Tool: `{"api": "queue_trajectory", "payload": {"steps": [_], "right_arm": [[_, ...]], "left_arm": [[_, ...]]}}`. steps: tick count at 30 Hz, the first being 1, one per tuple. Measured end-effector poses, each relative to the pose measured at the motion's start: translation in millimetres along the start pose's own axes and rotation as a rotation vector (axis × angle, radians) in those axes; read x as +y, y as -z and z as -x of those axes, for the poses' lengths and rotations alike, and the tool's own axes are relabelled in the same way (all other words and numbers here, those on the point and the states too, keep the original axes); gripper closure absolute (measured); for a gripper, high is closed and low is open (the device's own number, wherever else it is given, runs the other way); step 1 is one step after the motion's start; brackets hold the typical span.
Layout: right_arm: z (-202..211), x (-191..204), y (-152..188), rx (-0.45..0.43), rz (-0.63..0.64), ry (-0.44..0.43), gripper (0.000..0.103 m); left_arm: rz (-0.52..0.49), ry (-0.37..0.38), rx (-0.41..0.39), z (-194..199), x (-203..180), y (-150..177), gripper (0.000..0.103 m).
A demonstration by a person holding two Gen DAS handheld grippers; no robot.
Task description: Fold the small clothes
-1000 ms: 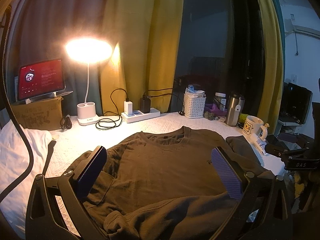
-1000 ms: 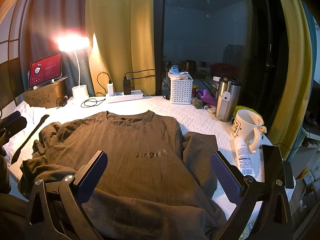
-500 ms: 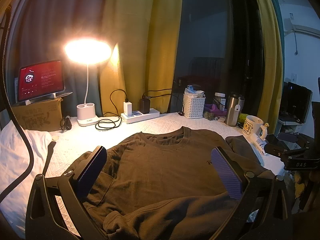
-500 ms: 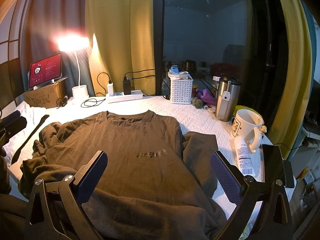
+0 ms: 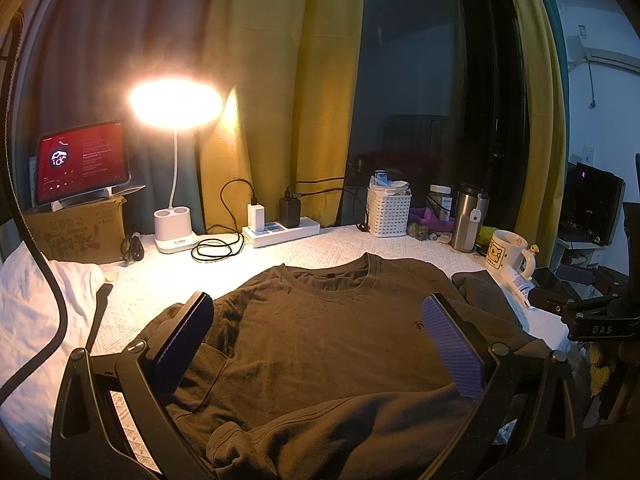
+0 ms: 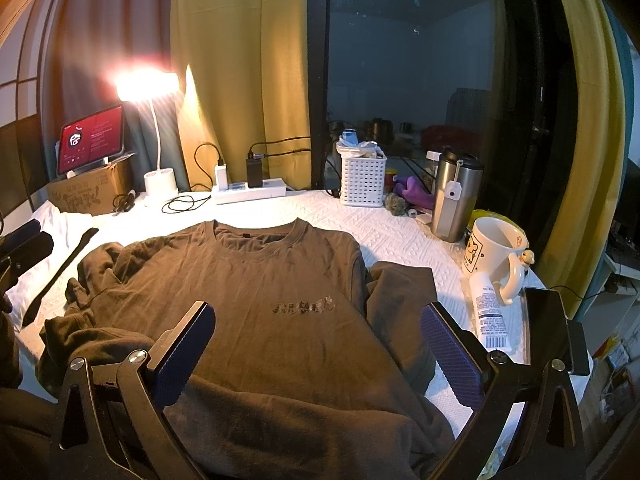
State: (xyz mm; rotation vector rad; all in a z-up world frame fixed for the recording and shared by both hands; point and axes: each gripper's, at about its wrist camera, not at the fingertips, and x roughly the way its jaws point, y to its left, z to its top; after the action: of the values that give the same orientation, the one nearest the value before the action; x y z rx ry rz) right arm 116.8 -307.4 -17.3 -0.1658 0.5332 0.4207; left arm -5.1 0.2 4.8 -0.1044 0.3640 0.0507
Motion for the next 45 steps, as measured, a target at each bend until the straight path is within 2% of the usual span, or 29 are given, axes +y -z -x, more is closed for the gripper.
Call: {"api": "queue_trajectory", "payload": {"steps": [26,36,45], "right_arm": [[-8.0,-2.9,4.4,0.015,-0.003,-0.003,0.000],[-39.1,-55.3,3.1,0.063,-0.057,0.130,0.000],[-85.6,-91.0,-8.4,0.117,-0.073,0.140,0.000]], "left_arm": [[-0.020,-0.001,0.011,-6.6,-4.4,1.4,0.000],[-0.042,-0.011,0.049,-38.2,-6.1,1.9,0.000],[-0.036,-0.020,0.111,-78.1,-12.0,-1.0,0.000]]}}
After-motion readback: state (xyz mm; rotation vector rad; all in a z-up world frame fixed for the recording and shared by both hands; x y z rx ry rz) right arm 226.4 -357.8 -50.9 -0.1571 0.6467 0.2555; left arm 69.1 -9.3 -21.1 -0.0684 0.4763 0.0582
